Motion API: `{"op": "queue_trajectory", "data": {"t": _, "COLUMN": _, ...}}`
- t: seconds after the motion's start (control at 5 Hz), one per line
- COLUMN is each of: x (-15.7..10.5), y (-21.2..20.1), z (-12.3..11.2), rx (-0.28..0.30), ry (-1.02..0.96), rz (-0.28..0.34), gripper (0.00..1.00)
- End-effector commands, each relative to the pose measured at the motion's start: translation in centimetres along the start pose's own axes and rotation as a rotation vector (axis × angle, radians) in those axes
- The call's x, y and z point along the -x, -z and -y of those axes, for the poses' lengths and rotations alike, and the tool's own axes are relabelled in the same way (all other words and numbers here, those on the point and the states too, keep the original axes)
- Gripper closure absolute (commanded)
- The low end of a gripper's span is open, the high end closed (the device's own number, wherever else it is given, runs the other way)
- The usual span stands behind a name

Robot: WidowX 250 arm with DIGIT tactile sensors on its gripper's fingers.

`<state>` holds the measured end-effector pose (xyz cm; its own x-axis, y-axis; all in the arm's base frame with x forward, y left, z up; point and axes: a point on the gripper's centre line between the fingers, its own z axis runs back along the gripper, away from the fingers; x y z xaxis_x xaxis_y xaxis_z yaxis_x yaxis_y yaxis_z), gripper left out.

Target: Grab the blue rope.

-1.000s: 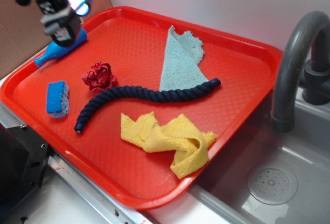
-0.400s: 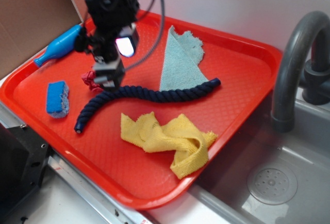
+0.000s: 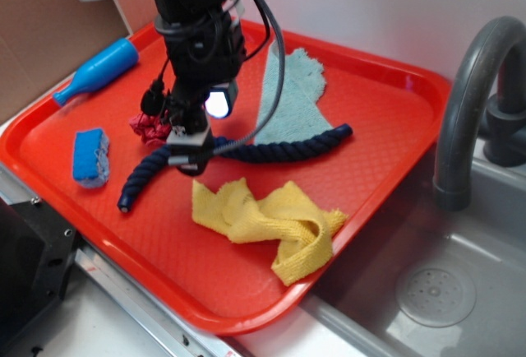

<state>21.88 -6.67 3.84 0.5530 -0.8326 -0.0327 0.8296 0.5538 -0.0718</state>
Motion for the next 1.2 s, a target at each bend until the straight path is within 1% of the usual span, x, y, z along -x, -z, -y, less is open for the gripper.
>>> {"op": "queue_trajectory", "data": {"t": 0.0, "x": -0.9, "y": 2.4, "z": 0.8, "rx": -0.076, "ry": 0.013, "rz": -0.078, "gripper": 0.0}}
{"op": "queue_trajectory", "data": {"t": 0.2, "x": -0.9, "y": 3.0, "z": 0.8, "rx": -0.05, "ry": 0.056, "rz": -0.063, "gripper": 1.0}}
{"op": "queue_trajectory", "data": {"t": 0.4, "x": -0.9, "y": 3.5, "z": 0.7, "rx": -0.046, "ry": 0.046, "rz": -0.078, "gripper": 1.0}}
{"op": "queue_trajectory", "data": {"t": 0.6, "x": -0.8, "y": 3.7, "z": 0.6, "rx": -0.039, "ry": 0.042, "rz": -0.079, "gripper": 1.0}}
{"op": "queue_trajectory", "data": {"t": 0.8, "x": -0.8, "y": 3.8, "z": 0.6, "rx": -0.057, "ry": 0.034, "rz": -0.1, "gripper": 1.0}}
{"op": "queue_trajectory", "data": {"t": 1.0, "x": -0.7, "y": 1.7, "z": 0.4, "rx": -0.117, "ry": -0.054, "rz": -0.098, "gripper": 1.0}}
